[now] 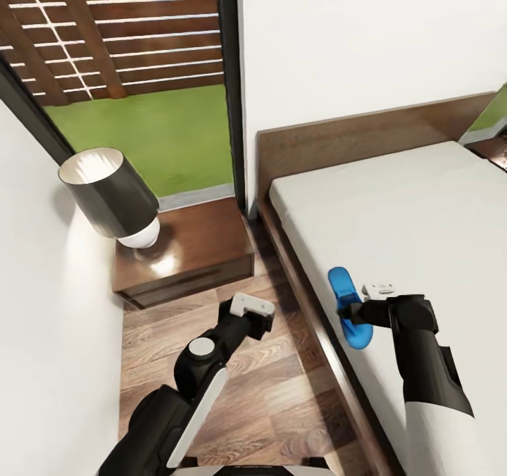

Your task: In the bedroom, move the book from the bed onto either nightstand, and place the two sandals side by side next to the bed.

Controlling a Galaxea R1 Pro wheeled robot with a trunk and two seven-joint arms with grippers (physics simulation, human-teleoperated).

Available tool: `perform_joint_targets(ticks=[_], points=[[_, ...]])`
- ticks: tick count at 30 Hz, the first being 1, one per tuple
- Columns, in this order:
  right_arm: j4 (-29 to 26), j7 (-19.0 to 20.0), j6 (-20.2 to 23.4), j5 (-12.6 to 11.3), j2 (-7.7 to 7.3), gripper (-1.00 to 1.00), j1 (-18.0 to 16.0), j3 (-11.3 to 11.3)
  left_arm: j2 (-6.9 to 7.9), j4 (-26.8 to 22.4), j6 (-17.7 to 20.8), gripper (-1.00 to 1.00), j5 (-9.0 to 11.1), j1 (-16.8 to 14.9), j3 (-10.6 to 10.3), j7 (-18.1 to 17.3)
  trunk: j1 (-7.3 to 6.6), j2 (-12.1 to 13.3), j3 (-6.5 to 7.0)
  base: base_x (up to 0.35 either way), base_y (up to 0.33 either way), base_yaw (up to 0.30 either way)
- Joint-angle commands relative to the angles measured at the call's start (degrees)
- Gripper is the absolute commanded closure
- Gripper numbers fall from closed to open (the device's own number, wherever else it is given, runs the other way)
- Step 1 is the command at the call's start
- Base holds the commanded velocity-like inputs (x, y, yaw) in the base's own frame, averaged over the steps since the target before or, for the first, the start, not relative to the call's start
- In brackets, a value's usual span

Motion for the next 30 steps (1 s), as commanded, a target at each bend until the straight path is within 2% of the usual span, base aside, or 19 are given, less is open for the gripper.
perform_joint_targets(ticks=[1, 3, 7, 8, 10, 14, 30], points=[[-0.06, 0.65, 0.16, 0.49, -0.01, 1.00, -0.05, -0.24, 0.03, -0.07, 0.86, -1.00, 1.76, -0.06, 0.23, 0.52, 0.04, -0.10, 0.01, 0.000, 0.000, -0.116], [-0.11, 0.74, 0.16, 0.50, -0.26, 1.00, -0.03, -1.27, 0.12, -0.05, 2.66, -1.00, 4.24, -0.08, 0.79, 0.51, 0.04, -0.10, 0.18, 0.000, 0.000, -0.108], [-0.21, 0.79, 0.16, 0.50, -0.57, 1.00, -0.02, -3.41, 0.21, -0.02, 4.36, -1.00, 6.22, -0.10, 1.48, 0.51, 0.04, -0.10, 0.53, 0.000, 0.000, -0.096], [-0.23, 0.80, 0.16, 0.50, -0.65, 1.00, -0.02, -3.91, 0.23, -0.03, 5.14, -1.00, 6.63, -0.11, 2.36, 0.51, 0.04, -0.10, 0.62, 0.000, 0.000, -0.090], [-0.25, 0.78, 0.16, 0.53, -0.68, 1.00, -0.01, -4.33, 0.22, 0.05, 6.18, -1.00, 6.96, -0.11, 3.95, 0.51, 0.04, -0.10, 0.80, 0.000, 0.000, -0.085], [-0.27, 0.75, 0.16, 0.57, -0.74, 1.00, -0.01, -4.65, 0.20, 0.20, 6.93, -1.00, 7.16, -0.22, 5.35, 0.49, 0.04, -0.10, 1.17, 0.000, 0.000, -0.078], [-0.28, 0.74, 0.16, 0.66, -0.66, 1.00, -0.01, -4.67, 0.25, 0.00, 10.82, -1.00, 6.74, -0.31, 5.80, 1.45, 0.04, -0.10, 2.65, 0.000, 0.000, -0.035]])
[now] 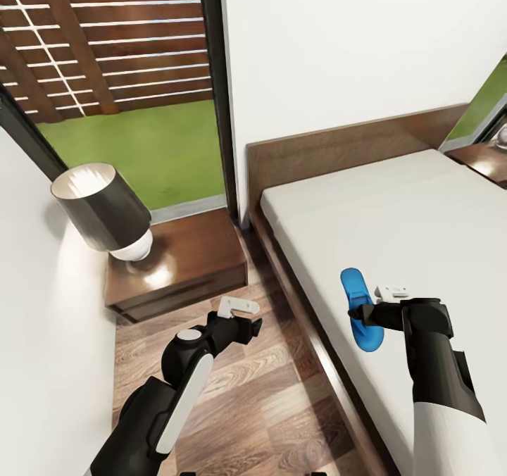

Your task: In the bedroom, move the book from the bed onto either nightstand, and place the two sandals side by side next to the bed.

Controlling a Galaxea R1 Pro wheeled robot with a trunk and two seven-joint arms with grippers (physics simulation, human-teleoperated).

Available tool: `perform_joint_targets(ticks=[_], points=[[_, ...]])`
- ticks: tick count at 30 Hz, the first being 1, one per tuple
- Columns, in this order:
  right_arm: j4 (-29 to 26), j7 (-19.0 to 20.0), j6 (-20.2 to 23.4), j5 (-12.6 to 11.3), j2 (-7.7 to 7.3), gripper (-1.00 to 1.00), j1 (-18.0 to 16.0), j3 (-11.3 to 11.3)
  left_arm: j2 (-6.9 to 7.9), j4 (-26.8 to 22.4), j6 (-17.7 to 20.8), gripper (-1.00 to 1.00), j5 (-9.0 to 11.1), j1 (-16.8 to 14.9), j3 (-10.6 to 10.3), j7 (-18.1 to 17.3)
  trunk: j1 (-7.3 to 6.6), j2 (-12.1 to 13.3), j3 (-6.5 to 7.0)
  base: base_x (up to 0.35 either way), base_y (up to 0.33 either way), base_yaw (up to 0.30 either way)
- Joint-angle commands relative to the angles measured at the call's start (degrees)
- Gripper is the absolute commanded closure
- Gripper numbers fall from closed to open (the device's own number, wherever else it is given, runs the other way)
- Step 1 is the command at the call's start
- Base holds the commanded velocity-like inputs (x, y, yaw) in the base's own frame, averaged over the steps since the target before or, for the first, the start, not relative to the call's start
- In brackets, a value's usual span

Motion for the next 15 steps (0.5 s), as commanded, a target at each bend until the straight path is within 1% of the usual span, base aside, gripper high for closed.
perform_joint_targets(ticks=[1, 7, 15], points=[[-0.06, 0.61, 0.15, 0.52, 0.02, 1.00, -0.06, -0.15, -0.01, -0.04, 0.30, -1.00, 0.58, -0.04, -0.07, 0.64, 0.04, -0.10, 0.01, 0.000, 0.000, -0.002], [-0.06, 0.57, 0.15, 0.53, -0.43, 1.00, -0.06, -0.34, -0.05, 0.21, 0.24, -1.00, 0.58, -0.03, -0.22, 0.86, 0.04, -0.10, 0.57, 0.000, 0.000, -0.001], [-0.10, 0.53, 0.15, 0.53, -0.55, 1.00, -0.06, -0.25, -0.07, 0.29, 0.15, -1.00, 0.54, -0.03, -0.23, 0.95, 0.04, -0.10, 1.22, 0.000, 0.000, 0.000]])
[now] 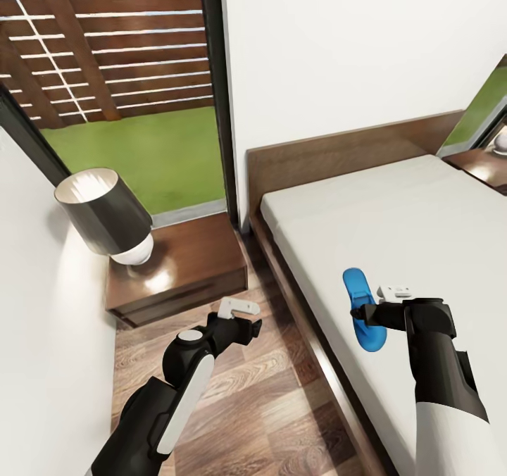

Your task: In the bedroom, move the book from the bed onto either nightstand, and place the two sandals side by side next to the bed.

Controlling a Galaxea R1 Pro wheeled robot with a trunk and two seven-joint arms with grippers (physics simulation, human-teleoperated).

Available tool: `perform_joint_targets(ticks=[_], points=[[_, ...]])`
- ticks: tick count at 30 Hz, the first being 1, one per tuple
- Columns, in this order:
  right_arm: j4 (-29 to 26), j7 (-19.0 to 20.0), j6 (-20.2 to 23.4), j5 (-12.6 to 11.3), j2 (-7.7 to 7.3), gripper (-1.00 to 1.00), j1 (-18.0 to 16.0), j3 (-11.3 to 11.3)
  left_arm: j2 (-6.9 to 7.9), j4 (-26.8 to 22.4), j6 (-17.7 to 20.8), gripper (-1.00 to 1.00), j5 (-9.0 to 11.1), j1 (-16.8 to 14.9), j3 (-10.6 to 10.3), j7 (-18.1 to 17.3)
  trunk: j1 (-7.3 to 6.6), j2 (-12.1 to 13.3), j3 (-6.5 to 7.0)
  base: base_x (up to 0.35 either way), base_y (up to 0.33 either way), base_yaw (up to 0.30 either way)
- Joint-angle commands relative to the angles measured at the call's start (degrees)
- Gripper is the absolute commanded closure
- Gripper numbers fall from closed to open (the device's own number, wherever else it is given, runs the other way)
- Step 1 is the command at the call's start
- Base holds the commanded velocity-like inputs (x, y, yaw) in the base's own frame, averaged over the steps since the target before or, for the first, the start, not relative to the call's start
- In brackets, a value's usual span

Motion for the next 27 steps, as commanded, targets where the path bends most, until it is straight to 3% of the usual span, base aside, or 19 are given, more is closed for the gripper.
perform_joint_targets(ticks=[1, 7, 27], points=[[-0.07, 0.64, 0.14, 0.53, 0.05, 1.00, -0.06, -0.12, 0.00, -0.05, 0.18, -1.00, 0.59, -0.05, -0.07, 0.59, 0.03, -0.10, -0.06, 0.000, 0.000, 0.000], [-0.06, 0.68, 0.14, 0.53, 0.09, 1.00, -0.06, 0.13, 0.00, -0.05, 0.13, -1.00, 0.56, -0.05, -0.14, 0.64, 0.03, -0.10, 0.02, 0.000, 0.000, -0.092], [-0.01, 0.68, 0.14, 0.53, 0.19, 1.00, -0.06, 0.30, 0.00, -0.05, 0.03, -1.00, 0.56, -0.05, -0.16, 0.63, 0.03, -0.10, 0.66, 0.000, 0.000, -0.235]])
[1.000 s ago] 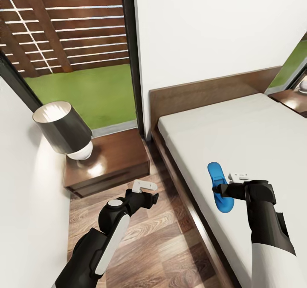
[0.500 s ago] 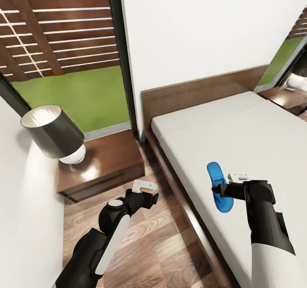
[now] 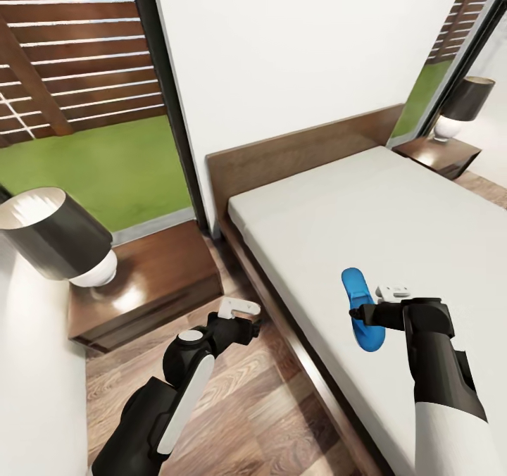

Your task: In the bedroom, move the book from the bed onto either nightstand, and place the two sandals side by side next to the bed.

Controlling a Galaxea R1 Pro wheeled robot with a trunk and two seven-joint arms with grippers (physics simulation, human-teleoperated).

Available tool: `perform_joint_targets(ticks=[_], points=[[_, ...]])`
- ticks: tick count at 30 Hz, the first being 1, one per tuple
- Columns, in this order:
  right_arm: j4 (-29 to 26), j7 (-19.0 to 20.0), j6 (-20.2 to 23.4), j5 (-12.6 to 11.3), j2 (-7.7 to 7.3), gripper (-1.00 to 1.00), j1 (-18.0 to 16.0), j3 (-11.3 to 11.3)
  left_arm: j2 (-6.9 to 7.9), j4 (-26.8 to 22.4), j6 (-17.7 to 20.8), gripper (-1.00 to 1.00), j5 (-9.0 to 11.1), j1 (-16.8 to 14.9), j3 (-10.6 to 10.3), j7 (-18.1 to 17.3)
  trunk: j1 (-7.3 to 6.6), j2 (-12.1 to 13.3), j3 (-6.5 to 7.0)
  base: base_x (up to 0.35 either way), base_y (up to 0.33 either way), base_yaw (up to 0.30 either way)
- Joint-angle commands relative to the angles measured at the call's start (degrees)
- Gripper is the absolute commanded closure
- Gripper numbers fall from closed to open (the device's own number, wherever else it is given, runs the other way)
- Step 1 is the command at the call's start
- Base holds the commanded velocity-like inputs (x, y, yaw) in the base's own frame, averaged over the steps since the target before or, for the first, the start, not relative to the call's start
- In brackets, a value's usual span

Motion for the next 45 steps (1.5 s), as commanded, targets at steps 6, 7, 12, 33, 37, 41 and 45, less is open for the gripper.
perform_joint_targets(ticks=[6, 7, 12, 33, 37, 41, 45], points=[[-0.05, 0.59, 0.13, 0.56, 0.06, 1.00, -0.07, -0.10, 0.01, -0.07, 0.21, -1.00, 0.62, -0.04, -0.04, 0.57, 0.04, -0.10, 0.38, 0.000, 0.000, -0.165], [-0.05, 0.60, 0.13, 0.56, 0.05, 1.00, -0.07, -0.10, 0.01, -0.07, 0.21, -1.00, 0.62, -0.04, -0.04, 0.57, 0.04, -0.10, 0.45, 0.000, 0.000, -0.162], [-0.05, 0.59, 0.13, 0.56, 0.02, 1.00, -0.07, -0.14, 0.01, -0.07, 0.21, -1.00, 0.62, -0.04, -0.04, 0.58, 0.04, -0.10, 0.86, 0.000, 0.000, -0.160], [-0.05, 0.62, 0.13, 0.56, 0.02, 1.00, -0.07, -0.21, 0.01, -0.07, 0.21, -1.00, 0.61, -0.04, -0.11, 0.66, 0.04, -0.10, 2.41, 0.000, 0.000, -0.203], [-0.06, 0.62, 0.13, 0.56, -0.02, 1.00, -0.07, -0.22, 0.01, -0.01, 0.14, -1.00, 0.61, -0.04, -0.12, 0.72, 0.04, -0.10, 2.75, 0.000, 0.000, -0.147], [-0.07, 0.62, 0.13, 0.56, 0.01, 1.00, -0.07, -0.23, 0.01, 0.01, 0.13, -1.00, 0.61, -0.04, -0.12, 0.74, 0.04, -0.10, 3.09, 0.000, 0.000, -0.117], [-0.09, 0.59, 0.13, 0.56, 0.01, 1.00, -0.07, -0.26, 0.01, 0.02, 0.12, -1.00, 0.61, -0.04, -0.12, 0.75, 0.04, -0.10, 3.45, 0.000, 0.000, -0.085]])
